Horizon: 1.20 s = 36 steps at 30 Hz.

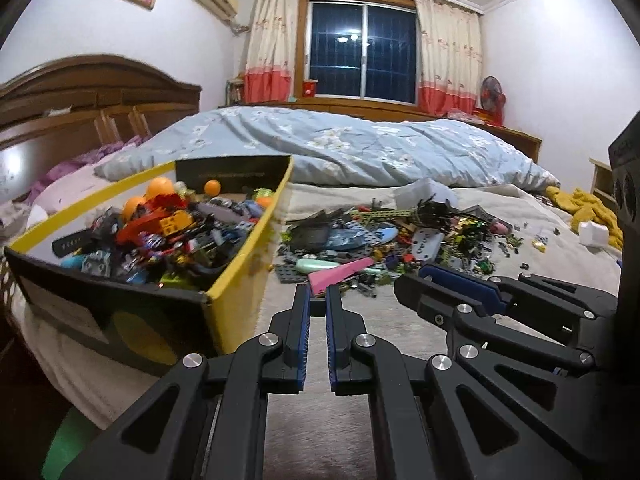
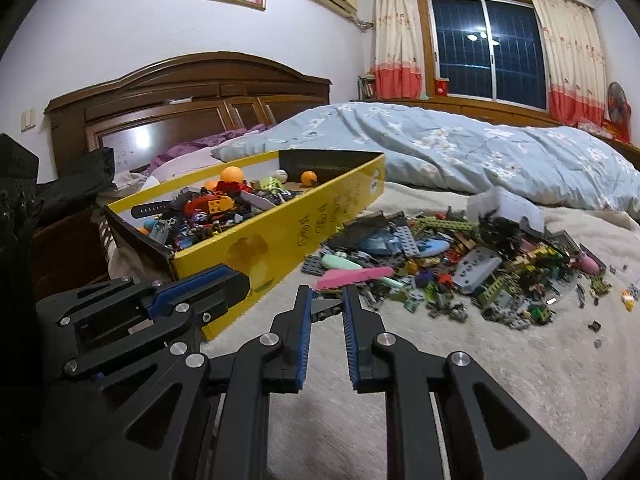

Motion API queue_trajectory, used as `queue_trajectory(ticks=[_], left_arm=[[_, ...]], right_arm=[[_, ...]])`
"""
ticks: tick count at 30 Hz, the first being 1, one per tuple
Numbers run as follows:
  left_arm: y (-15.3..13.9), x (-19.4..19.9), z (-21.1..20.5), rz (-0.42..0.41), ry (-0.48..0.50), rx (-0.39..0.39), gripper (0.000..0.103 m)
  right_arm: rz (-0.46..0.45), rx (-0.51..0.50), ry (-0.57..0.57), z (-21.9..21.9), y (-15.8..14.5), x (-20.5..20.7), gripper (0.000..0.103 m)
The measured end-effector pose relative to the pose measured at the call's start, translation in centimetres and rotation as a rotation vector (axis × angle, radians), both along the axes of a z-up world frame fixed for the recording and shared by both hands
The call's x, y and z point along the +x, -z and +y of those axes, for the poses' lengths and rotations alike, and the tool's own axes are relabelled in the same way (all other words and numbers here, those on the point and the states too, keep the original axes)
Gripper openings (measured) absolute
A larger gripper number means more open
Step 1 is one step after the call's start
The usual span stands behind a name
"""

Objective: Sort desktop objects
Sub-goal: 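Carry the held pieces in both grippers over the open yellow box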

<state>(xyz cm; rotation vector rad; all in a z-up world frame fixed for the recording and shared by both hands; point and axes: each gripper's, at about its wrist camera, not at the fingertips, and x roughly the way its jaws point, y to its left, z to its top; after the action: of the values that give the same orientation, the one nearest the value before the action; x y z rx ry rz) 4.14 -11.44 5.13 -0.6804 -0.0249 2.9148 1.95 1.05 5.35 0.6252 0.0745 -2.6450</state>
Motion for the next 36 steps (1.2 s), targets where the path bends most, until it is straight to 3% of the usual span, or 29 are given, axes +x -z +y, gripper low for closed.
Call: queue_trajectory(ticks=[6, 12, 17, 21, 24, 29, 36], left_arm=[[-0.6, 0.0, -2.8, 0.022, -0.063, 0.012, 0.008], [-1.0, 0.6, -4.0, 0.034, -0.028, 0.007, 0.007], [-2.1, 1.8, -3.5, 0.111, -0.047, -0.016, 0.007], [-4.0, 2.3, -3.6, 0.177, -0.064, -0.019, 0.007], [-4.4, 2.0, -4.7, 0.182, -0.085, -0.007, 0.007], [-4.2, 0.6, -6.0, 0.158, -0.125, 0.010, 0.007], [-3.7, -0.8, -6.8, 0.139, -0.201, -0.043, 0.007]], right_arm=[[0.010, -0.014, -0.041, -2.5, -0.5, -0.7, 0.015], [0.098, -0.018, -0.047, -4.5, -1.4, -1.1, 0.015], [0.092, -0.073, -0.051, -3.8, -1.8, -0.5, 0.015], [0.160, -0.086, -0.064, -3.9, -3.6, 0.3, 0.015], [0.191, -0.072, -0.085, -4.7, -4.1, 0.4, 0.015], [0.155, -0.073, -0.123, -5.7, -4.1, -0.8, 0.015], [0.108, -0.062, -0.194, -7.6, -3.3, -3.5, 0.015]])
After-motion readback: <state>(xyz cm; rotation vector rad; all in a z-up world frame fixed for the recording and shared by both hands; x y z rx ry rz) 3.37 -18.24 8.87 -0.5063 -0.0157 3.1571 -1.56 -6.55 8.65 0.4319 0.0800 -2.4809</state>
